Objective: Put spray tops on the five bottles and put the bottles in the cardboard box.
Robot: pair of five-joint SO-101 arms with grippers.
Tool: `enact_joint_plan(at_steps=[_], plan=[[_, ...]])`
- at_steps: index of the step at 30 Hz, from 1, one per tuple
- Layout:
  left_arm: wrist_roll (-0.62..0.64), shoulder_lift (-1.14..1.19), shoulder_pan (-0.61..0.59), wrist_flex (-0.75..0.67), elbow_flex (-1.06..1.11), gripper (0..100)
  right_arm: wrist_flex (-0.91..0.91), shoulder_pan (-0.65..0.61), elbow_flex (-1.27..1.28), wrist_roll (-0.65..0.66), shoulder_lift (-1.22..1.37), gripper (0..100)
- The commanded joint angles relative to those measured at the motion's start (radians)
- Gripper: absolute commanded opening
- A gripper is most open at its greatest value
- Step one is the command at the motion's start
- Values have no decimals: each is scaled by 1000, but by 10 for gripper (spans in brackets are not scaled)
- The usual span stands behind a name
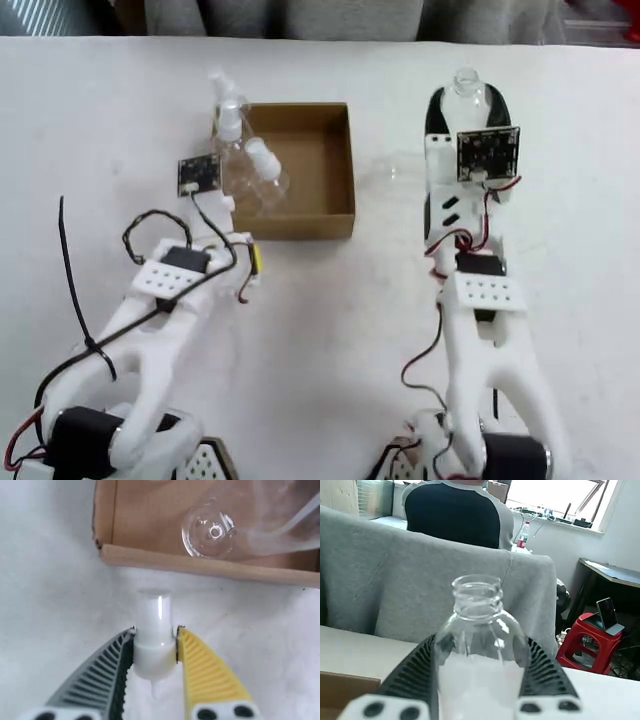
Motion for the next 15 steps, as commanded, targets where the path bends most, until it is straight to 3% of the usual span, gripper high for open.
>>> enact_joint_plan(at_steps=[1, 5, 15], plan=[[-8, -44, -5, -18, -6, 20, -111, 8, -75, -28, 122, 19], [-8, -44, -8, -18, -5, 20, -99, 10, -110, -230, 229, 15], [-9, -44, -8, -20, -6, 20, 104, -30, -49, -453, 111, 15]])
